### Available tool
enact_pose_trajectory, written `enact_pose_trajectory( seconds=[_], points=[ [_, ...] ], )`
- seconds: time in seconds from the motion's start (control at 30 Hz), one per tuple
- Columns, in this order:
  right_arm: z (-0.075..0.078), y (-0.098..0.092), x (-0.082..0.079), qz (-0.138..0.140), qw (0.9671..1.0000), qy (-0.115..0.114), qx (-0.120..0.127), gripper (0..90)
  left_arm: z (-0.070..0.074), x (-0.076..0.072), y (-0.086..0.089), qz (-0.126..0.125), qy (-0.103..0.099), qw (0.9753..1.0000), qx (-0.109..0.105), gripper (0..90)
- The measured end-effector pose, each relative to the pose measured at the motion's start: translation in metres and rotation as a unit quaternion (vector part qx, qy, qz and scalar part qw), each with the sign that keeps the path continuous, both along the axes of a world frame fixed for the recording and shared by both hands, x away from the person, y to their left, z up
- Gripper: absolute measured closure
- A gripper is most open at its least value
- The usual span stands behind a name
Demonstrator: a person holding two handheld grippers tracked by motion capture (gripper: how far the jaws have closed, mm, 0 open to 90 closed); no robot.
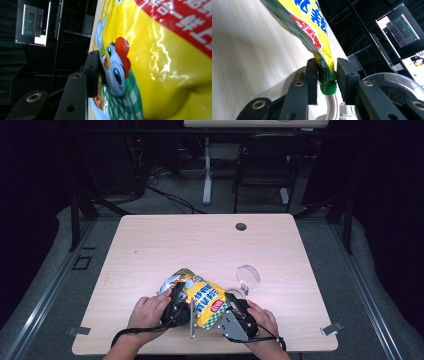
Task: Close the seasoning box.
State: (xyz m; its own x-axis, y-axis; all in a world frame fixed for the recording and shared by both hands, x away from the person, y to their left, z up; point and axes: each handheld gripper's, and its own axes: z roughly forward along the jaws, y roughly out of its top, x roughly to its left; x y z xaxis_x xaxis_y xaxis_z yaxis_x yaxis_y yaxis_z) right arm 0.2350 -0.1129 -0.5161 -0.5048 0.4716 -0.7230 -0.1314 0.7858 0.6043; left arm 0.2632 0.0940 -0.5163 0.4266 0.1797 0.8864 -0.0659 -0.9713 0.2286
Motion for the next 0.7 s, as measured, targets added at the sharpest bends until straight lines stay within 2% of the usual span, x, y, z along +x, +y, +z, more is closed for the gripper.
enact_pose_trajectory(
  seconds=[0.4,0.47,0.53,0.7],
  points=[
    [-0.0006,-0.0038,0.0003,-0.002,0.9999,0.001,0.013,71.6,0.004,0.0009,-0.0042,-0.005,-0.005,0.9999,0.016,64.0],
    [-0.0004,-0.0043,0.0004,-0.002,0.9999,0.001,0.014,71.6,0.0044,0.0013,-0.0052,-0.005,-0.011,0.9998,0.017,64.0],
    [0.0004,-0.005,0.0009,-0.005,0.9999,0.002,0.012,71.6,0.0059,0.0021,-0.0059,-0.005,-0.008,0.9998,0.02,64.0],
    [0.0008,-0.0059,0.0031,-0.005,0.9995,0.011,0.03,71.7,0.0083,0.0034,-0.0064,-0.005,-0.002,0.9997,0.024,64.0]
  ],
)
